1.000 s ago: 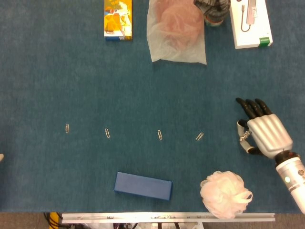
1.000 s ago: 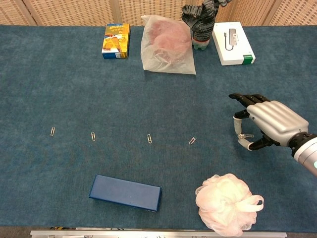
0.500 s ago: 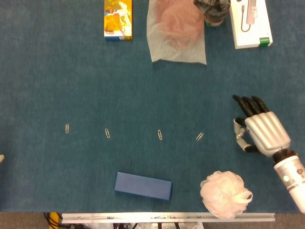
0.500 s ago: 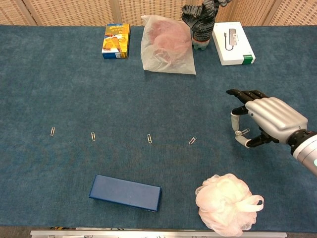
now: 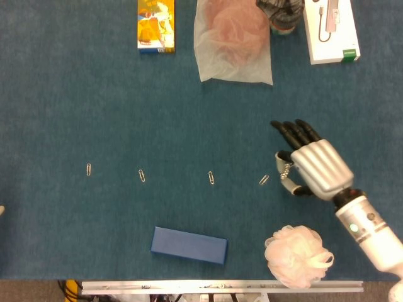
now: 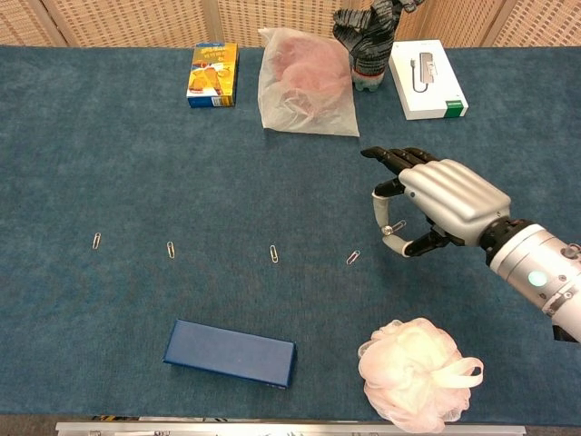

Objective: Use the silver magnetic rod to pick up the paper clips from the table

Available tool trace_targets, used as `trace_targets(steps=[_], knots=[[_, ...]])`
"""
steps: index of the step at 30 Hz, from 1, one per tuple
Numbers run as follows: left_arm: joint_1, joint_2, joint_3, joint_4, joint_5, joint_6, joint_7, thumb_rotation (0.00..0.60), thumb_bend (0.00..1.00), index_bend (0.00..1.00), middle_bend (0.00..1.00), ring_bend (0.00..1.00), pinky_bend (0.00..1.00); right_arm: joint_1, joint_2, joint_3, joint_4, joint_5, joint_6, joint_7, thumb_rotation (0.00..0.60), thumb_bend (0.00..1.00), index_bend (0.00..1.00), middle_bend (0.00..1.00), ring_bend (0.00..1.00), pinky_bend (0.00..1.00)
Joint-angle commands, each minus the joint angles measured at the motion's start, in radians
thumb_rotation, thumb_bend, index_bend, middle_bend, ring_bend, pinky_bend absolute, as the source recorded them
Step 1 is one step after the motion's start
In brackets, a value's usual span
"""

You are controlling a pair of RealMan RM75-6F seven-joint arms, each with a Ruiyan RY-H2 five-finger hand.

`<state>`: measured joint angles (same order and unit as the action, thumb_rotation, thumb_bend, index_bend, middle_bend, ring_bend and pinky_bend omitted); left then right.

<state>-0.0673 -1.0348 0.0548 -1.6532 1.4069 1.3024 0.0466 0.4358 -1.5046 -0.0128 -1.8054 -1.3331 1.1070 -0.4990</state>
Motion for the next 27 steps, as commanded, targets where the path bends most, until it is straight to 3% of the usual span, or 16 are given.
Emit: trace_targets(steps=[1, 14, 27], knots=[[0.003, 0.003, 0.002, 0.001, 0.0, 0.002, -0.002, 0.6, 0.03, 0.47, 0.35, 0.21, 0.05, 0.019, -0.029, 0.011, 0.022, 0.01, -0.028, 0.01, 0.6, 0.31, 0.63, 0.04, 0.0, 0.0], [0.012, 0.01, 0.004, 0.017, -0.007, 0.003, -0.03, 0.6, 0.03, 0.47, 0.35, 0.21, 0.05, 0.054, -0.111, 0.016, 0.08, 0.038, -0.09, 0.039, 0.6, 0.31, 0.63, 0.04, 0.0, 0.0], [0.014, 0.008, 0.005, 0.026, -0.009, -0.004, -0.038, 0.6, 0.03, 0.47, 0.35, 0.21, 0.05, 0.069, -0.107, 0.032, 0.065, 0.038, -0.086, 0.055, 0.6, 0.31, 0.63, 0.04, 0.0, 0.0]])
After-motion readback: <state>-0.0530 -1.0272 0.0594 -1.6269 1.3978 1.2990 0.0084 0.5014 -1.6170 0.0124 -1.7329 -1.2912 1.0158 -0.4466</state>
